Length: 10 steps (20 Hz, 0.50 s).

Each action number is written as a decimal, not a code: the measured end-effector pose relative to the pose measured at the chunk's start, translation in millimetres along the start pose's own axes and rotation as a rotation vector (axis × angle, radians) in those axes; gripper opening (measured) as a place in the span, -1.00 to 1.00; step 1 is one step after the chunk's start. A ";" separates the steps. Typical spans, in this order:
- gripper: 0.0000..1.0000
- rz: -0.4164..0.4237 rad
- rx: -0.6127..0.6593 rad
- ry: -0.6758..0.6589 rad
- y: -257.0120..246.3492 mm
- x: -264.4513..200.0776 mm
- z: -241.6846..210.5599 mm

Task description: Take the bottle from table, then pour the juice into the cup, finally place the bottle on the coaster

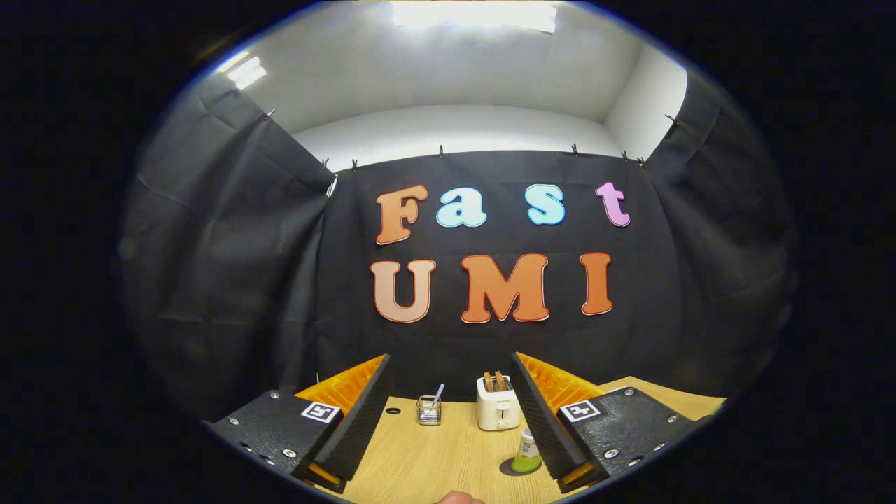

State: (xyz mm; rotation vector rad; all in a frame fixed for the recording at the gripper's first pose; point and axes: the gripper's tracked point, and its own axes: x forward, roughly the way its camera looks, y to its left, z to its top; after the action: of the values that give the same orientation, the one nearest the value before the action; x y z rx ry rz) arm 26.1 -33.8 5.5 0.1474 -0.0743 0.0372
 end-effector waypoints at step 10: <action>0.96 0.015 -0.025 0.003 -2.6 3.3 0.2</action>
State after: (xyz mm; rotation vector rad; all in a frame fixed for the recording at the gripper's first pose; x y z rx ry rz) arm 29.5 -36.2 5.6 0.1217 -0.0723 0.0519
